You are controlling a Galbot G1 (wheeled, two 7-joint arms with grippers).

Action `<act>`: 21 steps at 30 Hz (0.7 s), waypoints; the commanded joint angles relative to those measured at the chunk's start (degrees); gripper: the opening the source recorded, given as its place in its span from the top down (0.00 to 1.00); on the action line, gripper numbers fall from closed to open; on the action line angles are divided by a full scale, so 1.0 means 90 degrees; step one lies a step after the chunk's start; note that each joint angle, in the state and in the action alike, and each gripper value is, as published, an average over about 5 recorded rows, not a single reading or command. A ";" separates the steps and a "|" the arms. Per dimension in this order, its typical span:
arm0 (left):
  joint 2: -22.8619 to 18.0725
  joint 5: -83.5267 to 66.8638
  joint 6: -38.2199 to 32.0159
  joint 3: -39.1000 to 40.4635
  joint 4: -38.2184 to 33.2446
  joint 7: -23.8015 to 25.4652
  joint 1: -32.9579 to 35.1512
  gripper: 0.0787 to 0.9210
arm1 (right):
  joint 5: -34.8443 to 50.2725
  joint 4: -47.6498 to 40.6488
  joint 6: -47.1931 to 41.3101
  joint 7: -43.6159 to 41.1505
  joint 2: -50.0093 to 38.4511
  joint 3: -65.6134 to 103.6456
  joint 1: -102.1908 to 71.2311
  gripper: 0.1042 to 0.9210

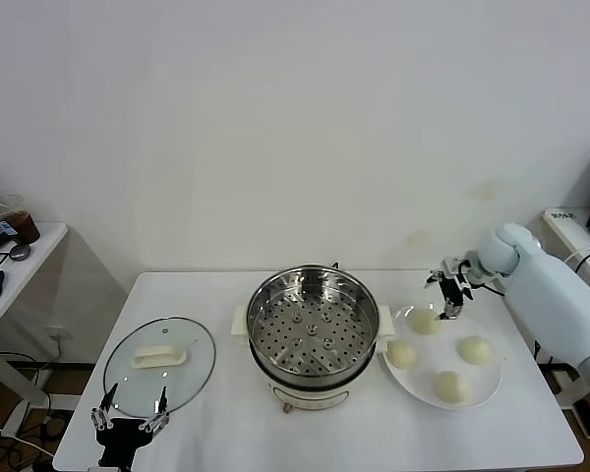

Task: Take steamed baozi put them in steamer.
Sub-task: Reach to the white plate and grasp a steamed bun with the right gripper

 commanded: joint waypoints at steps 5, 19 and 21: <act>-0.0018 0.0007 0.0017 -0.0004 -0.0008 0.0013 -0.0010 0.12 | -0.0568 -0.0907 0.0487 -0.0195 0.0440 -0.0273 0.0220 0.12; -0.0017 0.0020 0.0031 -0.0005 0.0022 0.0009 -0.0007 0.12 | -0.0772 -0.1283 0.0463 0.0168 0.0826 -0.0008 0.0009 0.12; -0.0016 0.0021 0.0034 -0.0002 0.0029 0.0009 -0.0014 0.12 | -0.0800 -0.1293 0.0458 0.0191 0.0835 0.0003 -0.0010 0.12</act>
